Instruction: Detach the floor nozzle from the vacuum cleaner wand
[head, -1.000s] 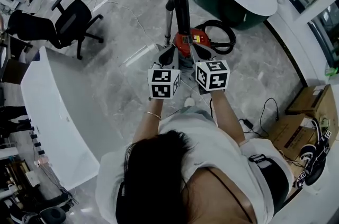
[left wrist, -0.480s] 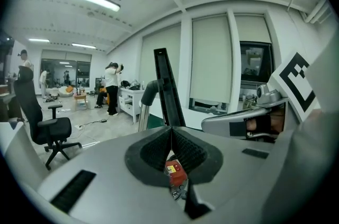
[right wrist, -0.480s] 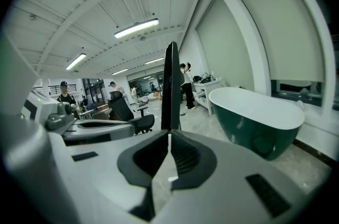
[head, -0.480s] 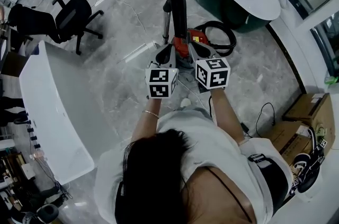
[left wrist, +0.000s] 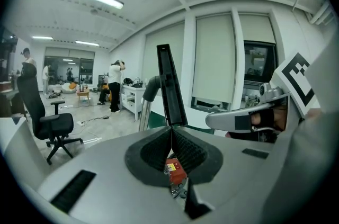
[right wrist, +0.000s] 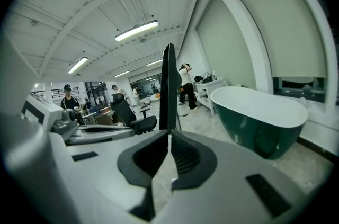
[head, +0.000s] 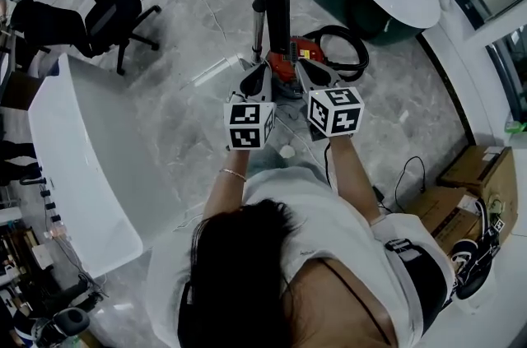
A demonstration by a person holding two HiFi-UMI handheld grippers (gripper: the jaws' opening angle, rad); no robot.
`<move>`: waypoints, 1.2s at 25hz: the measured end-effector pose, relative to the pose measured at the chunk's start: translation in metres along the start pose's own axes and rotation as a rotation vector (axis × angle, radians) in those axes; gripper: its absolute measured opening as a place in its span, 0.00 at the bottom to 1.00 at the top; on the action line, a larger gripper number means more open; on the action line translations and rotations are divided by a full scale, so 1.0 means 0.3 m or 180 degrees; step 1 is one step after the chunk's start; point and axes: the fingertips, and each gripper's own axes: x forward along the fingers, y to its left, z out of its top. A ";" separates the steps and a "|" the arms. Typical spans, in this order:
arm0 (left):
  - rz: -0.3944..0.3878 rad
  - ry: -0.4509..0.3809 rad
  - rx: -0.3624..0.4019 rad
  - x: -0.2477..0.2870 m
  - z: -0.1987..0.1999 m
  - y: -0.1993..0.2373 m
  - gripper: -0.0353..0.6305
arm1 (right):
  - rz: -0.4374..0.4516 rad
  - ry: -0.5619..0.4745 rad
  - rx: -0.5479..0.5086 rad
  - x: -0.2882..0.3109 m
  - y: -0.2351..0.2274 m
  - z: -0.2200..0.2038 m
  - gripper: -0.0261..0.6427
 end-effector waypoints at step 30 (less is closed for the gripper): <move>-0.0082 0.0070 -0.0075 0.134 0.005 0.154 0.06 | 0.0552 -0.0320 0.0560 0.094 -0.042 0.106 0.30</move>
